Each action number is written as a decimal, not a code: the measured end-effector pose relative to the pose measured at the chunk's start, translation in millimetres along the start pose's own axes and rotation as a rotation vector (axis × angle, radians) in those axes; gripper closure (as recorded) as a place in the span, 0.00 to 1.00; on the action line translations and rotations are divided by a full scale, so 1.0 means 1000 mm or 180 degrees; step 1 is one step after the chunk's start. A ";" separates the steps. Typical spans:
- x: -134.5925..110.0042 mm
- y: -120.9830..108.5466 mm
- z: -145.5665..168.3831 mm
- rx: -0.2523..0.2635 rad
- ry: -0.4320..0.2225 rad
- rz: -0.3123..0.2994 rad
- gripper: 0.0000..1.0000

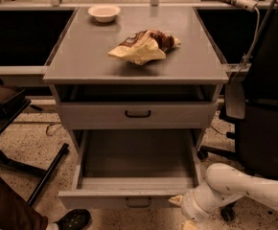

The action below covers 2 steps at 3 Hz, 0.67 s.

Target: Close middle drawer

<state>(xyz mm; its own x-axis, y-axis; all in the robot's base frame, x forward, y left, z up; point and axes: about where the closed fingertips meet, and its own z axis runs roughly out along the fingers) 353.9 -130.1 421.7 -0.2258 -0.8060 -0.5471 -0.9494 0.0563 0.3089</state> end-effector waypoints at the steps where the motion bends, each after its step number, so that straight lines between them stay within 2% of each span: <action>1: -0.056 -0.010 0.039 -0.0290 0.0120 -0.0308 0.00; 2: -0.062 -0.011 0.045 -0.0384 0.0138 -0.0385 0.00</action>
Offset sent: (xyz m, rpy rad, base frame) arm 0.0241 0.2466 -0.0111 0.0787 0.1755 0.6051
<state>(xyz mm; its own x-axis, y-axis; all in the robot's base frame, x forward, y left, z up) 368.2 -54.4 417.6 -0.0994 -0.8275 -0.5526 -0.9354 -0.1116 0.3354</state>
